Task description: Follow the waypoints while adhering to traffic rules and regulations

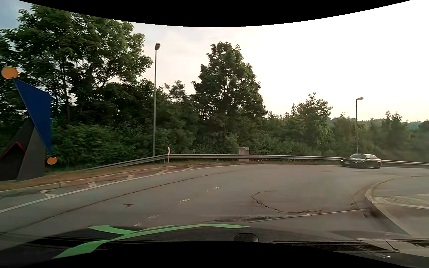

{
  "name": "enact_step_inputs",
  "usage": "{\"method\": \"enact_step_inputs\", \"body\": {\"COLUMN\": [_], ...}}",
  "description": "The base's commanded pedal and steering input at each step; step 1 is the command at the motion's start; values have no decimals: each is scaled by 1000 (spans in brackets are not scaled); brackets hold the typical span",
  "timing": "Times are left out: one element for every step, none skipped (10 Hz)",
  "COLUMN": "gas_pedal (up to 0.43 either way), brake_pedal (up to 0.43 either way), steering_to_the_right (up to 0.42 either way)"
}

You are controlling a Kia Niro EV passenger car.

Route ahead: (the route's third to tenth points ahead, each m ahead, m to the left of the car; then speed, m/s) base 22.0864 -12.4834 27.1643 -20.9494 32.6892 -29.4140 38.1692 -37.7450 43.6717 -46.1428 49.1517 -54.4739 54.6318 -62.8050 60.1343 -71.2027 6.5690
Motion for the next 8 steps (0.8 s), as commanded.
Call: {"method": "enact_step_inputs", "body": {"gas_pedal": [79, 79, 79, 79, 79, 87, 87, 87], "brake_pedal": [0, 0, 0, 0, 0, 0, 0, 0], "steering_to_the_right": [177, 186, 186, 187, 197, 210, 218, 223]}}
